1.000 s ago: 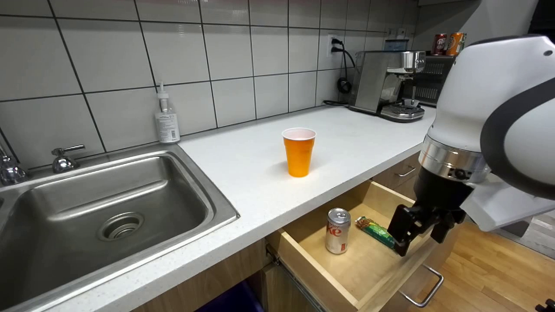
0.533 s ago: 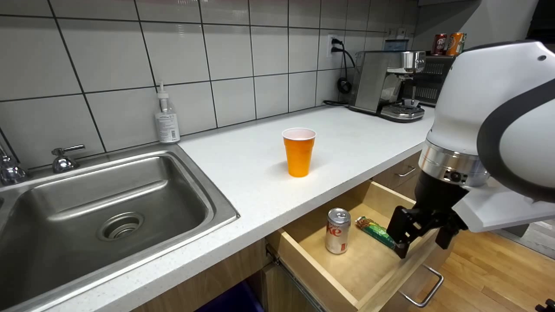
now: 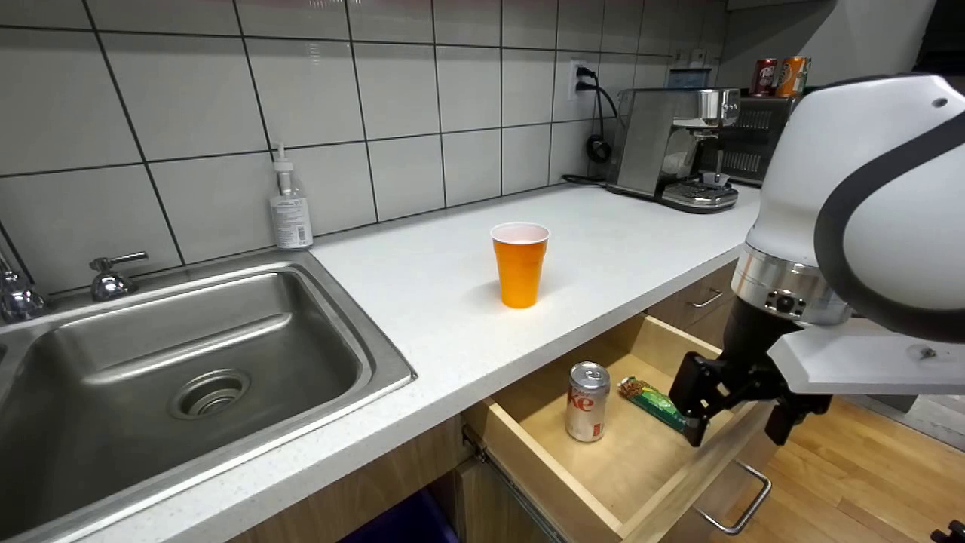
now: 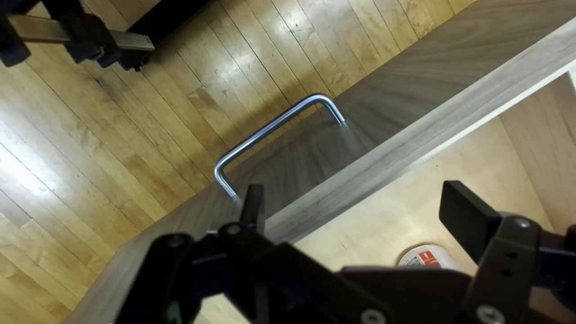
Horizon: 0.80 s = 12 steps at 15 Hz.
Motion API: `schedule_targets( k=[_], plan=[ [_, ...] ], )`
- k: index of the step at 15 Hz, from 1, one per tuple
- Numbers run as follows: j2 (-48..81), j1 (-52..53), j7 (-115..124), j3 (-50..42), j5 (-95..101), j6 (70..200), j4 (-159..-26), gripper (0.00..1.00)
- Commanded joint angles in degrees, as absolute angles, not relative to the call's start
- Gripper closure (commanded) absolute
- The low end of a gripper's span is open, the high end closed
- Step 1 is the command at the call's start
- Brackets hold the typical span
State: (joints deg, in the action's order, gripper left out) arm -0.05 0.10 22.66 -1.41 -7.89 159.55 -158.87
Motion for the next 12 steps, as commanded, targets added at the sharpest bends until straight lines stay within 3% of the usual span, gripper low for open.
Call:
schedule_targets(
  k=[1,12],
  plan=[
    [0.37,0.15,26.77,-0.81,-9.17,159.48,-158.82,0.0],
    [5.2,1.01,34.95,-1.74,-7.11,163.51,-157.62,0.0]
  ],
)
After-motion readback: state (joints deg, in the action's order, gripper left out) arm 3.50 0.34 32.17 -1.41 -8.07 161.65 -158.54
